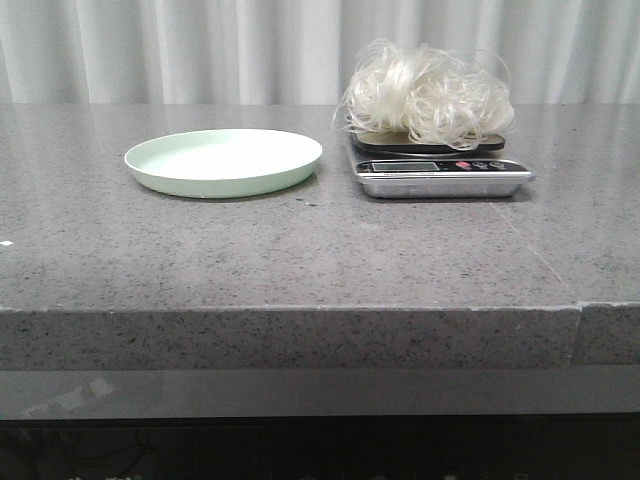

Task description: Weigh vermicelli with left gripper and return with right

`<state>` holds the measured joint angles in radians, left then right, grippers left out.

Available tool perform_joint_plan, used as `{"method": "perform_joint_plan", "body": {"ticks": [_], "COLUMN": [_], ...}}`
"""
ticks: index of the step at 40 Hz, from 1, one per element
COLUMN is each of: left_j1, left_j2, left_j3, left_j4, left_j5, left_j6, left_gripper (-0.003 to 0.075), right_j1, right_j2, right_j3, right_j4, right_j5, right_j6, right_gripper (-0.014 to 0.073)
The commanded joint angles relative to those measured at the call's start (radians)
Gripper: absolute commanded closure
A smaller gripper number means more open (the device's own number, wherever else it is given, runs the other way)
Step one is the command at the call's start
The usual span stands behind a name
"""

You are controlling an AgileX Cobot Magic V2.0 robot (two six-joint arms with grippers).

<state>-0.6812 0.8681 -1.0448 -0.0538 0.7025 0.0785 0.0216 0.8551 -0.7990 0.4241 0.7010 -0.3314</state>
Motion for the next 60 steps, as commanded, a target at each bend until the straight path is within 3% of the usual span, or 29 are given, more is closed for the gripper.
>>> {"method": "perform_joint_plan", "body": {"ticks": [1,13,21,24,29,48,60], "left_j1": [-0.005,-0.005,-0.005,-0.005,-0.005,-0.005,-0.005], "left_j2": [-0.08,-0.202,-0.201,-0.201,-0.201,-0.201,-0.201], "left_j3": [0.061,0.183,0.183,0.183,0.183,0.183,0.183], "left_j4": [-0.007,-0.013,-0.013,-0.013,-0.013,-0.013,-0.013], "left_j5": [-0.085,-0.083,-0.083,-0.084,-0.084,-0.084,-0.084], "left_j6": [-0.013,-0.013,-0.013,-0.013,-0.013,-0.013,-0.013], "left_gripper": [0.028,0.028,0.028,0.028,0.028,0.028,0.028], "right_j1": [0.019,0.205,0.287,0.294,0.294,0.294,0.293], "right_j2": [0.045,0.281,0.46,0.518,0.617,0.945,1.044], "right_j3": [-0.085,-0.341,-0.537,-0.601,-0.704,-1.029,-1.069], "right_j4": [0.062,0.001,-0.189,-0.284,-0.325,-0.325,-0.325], "right_j5": [-0.042,0.027,0.104,0.115,0.111,0.1,0.094], "right_j6": [-0.052,-0.066,0.114,0.216,0.305,0.325,0.325], "right_gripper": [-0.0002,-0.0002,-0.0002,-0.0002,-0.0002,-0.0002,-0.0001]}}
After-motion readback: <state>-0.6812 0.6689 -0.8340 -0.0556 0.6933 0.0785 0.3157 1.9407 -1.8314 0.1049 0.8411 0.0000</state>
